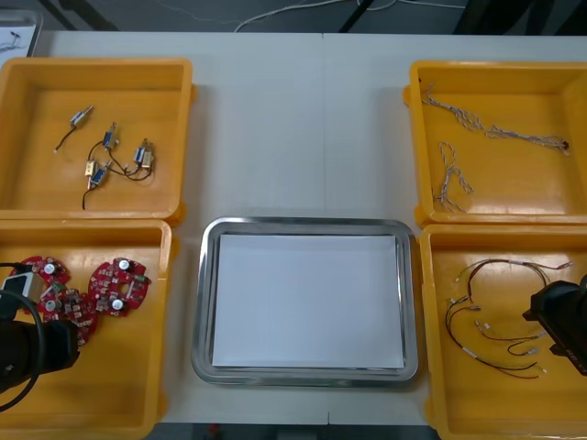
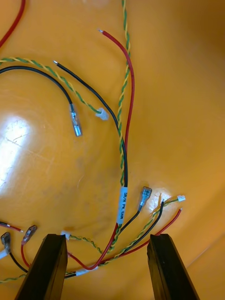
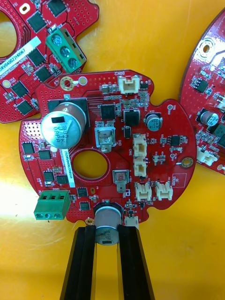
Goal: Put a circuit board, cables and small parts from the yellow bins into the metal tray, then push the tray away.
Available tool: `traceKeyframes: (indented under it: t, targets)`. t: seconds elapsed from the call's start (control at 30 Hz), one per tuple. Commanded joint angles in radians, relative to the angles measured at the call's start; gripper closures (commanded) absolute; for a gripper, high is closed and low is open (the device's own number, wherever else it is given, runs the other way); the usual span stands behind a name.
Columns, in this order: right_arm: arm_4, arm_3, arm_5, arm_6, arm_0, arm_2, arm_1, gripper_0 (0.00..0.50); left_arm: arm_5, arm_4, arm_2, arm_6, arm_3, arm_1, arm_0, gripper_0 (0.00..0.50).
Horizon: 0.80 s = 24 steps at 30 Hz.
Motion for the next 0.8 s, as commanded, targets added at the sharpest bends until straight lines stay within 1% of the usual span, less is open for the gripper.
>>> traceKeyframes:
  t: [0.03, 0.07, 0.13, 0.2, 0.23, 0.33, 0.5, 0.53, 0.6, 0.63, 0.8]
  targets:
    - [-0.004, 0.030, -0.030, 0.001, 0.026, -0.028, 0.013, 0.000, 0.037, 0.034, 0.020, 0.123, -0.024, -0.020, -0.012, 0.203]
    - [-0.004, 0.035, -0.032, 0.001, 0.026, -0.027, 0.013, 0.000, 0.039, 0.037, 0.020, 0.120, -0.024, -0.019, -0.012, 0.166]
    - [-0.004, 0.046, -0.038, 0.007, 0.026, -0.027, 0.015, 0.000, 0.039, 0.051, 0.028, 0.116, -0.024, -0.014, -0.009, 0.062]
    - [-0.004, 0.050, -0.040, 0.009, 0.026, -0.027, 0.013, 0.000, 0.039, 0.060, 0.032, 0.113, -0.024, -0.013, -0.008, 0.021]
    - [-0.004, 0.056, -0.043, 0.010, 0.026, -0.025, 0.015, 0.000, 0.040, 0.081, 0.042, 0.107, -0.024, -0.010, -0.006, 0.000]
    - [-0.005, 0.067, -0.049, 0.013, 0.026, -0.022, 0.013, 0.000, 0.045, 0.100, 0.054, 0.099, -0.024, -0.005, -0.006, 0.000]
    - [-0.005, 0.090, -0.081, 0.018, 0.026, -0.008, 0.013, 0.000, 0.099, 0.152, 0.121, 0.034, -0.048, 0.012, -0.006, 0.000]
    - [-0.005, 0.090, -0.081, 0.018, 0.026, -0.008, 0.013, 0.000, 0.099, 0.152, 0.121, 0.034, -0.048, 0.012, -0.006, 0.000]
    - [-0.005, 0.093, -0.081, 0.018, 0.026, -0.007, 0.015, 0.000, 0.137, 0.176, 0.166, -0.012, -0.074, 0.033, -0.006, 0.000]
    - [-0.005, 0.093, -0.081, 0.020, 0.026, -0.007, 0.015, 0.000, 0.143, 0.183, 0.174, -0.022, -0.077, 0.038, -0.006, 0.000]
    - [-0.005, 0.096, -0.083, 0.020, 0.026, -0.001, 0.015, 0.000, 0.151, 0.258, 0.232, -0.127, -0.085, 0.090, -0.008, 0.019]
